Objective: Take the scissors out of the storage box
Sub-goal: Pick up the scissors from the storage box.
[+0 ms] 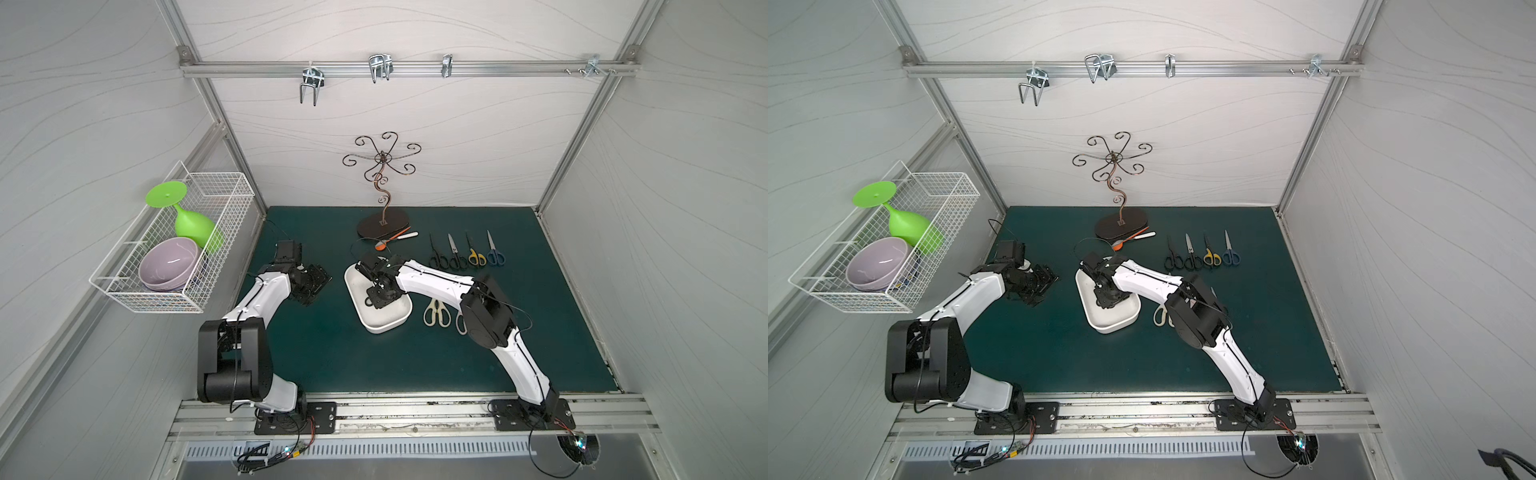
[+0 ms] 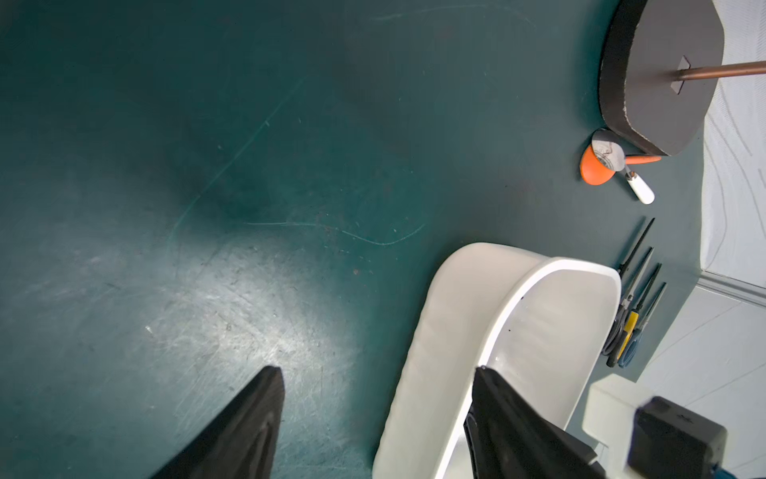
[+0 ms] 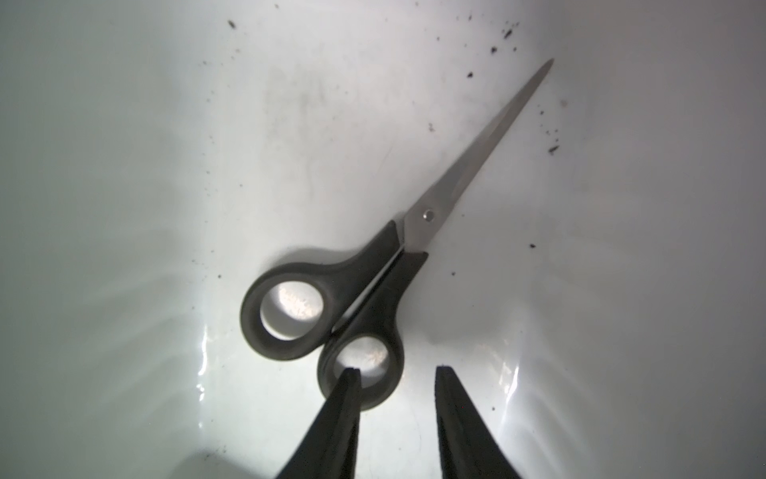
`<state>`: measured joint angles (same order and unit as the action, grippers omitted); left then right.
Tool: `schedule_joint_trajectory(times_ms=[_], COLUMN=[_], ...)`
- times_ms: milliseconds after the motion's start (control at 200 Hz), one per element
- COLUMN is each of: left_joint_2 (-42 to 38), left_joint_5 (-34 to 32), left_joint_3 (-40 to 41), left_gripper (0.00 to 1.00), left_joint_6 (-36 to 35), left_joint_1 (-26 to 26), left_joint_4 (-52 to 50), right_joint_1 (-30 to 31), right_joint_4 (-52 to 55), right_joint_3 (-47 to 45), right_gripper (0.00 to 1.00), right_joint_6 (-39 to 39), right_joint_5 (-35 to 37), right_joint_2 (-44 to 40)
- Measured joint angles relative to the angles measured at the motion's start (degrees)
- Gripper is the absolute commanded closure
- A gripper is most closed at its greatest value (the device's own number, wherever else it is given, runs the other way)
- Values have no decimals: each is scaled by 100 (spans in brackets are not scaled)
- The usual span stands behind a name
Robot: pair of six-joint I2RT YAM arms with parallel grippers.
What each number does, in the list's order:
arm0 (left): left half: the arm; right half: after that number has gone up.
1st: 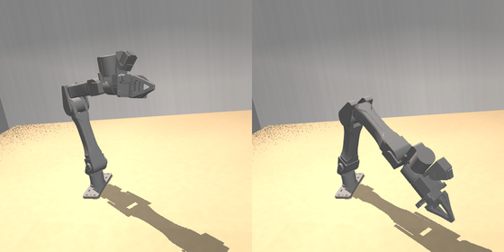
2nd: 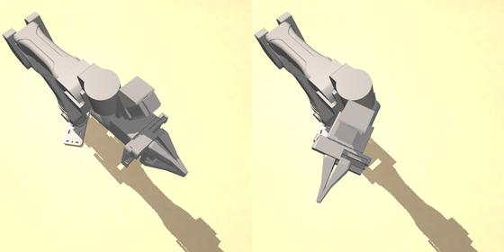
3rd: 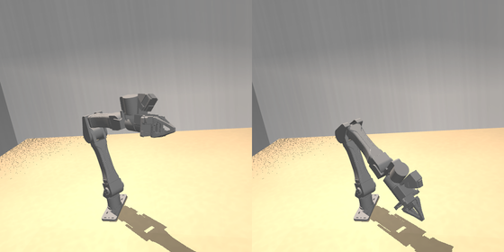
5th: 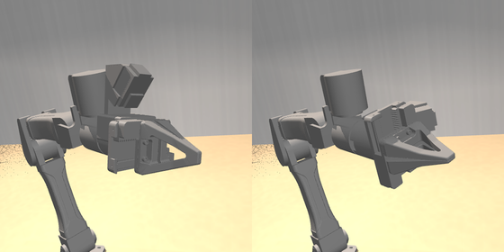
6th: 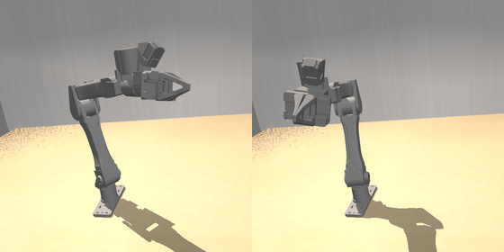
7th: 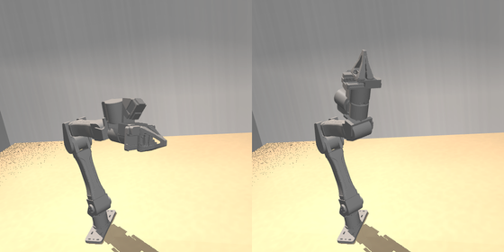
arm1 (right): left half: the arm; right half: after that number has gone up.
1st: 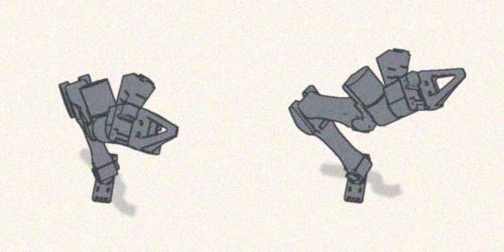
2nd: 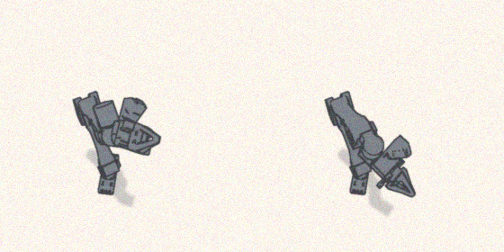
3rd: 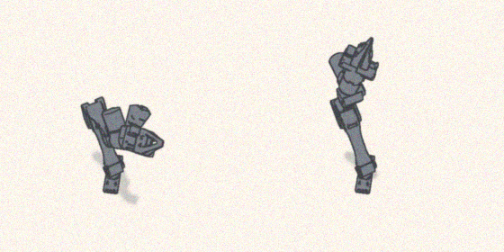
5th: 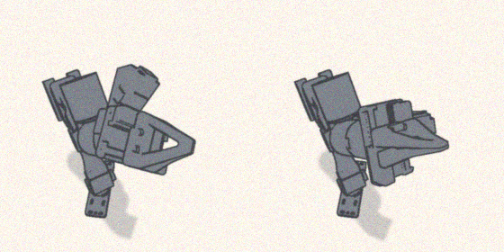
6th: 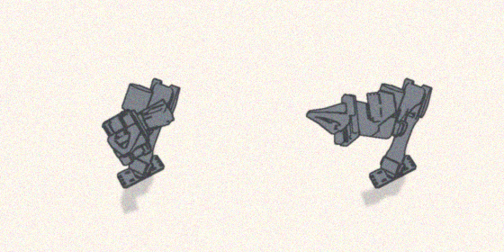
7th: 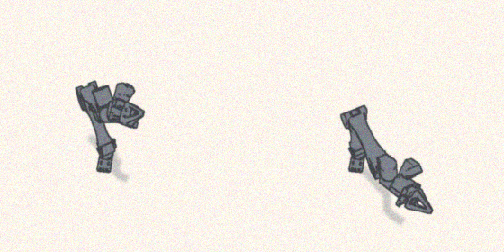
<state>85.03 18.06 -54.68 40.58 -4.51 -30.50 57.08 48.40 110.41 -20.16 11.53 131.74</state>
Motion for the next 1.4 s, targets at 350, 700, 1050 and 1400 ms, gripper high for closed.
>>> schedule_joint_trajectory(times_ms=[350, 700, 1050, 1400], left_joint_2=[0, 0, 0, 0], left_joint_5=[66, 111, 125, 125], left_joint_3=[0, 0, 0, 0], left_gripper=[24, 24, 25, 25], left_joint_6=[2, 13, 13, 13], left_joint_1=[-4, -37, -48, -48], left_joint_4=[2, 46, 50, 52], right_joint_1=[0, 2, 2, 9], right_joint_4=[50, 350, 474, 409], right_joint_3=[44, 520, 654, 566], right_gripper=[67, 68, 81, 100], right_joint_6=[-107, -133, -149, 63], right_joint_5=[24, 219, 260, 326], right_joint_2=[151, 442, 531, 501])
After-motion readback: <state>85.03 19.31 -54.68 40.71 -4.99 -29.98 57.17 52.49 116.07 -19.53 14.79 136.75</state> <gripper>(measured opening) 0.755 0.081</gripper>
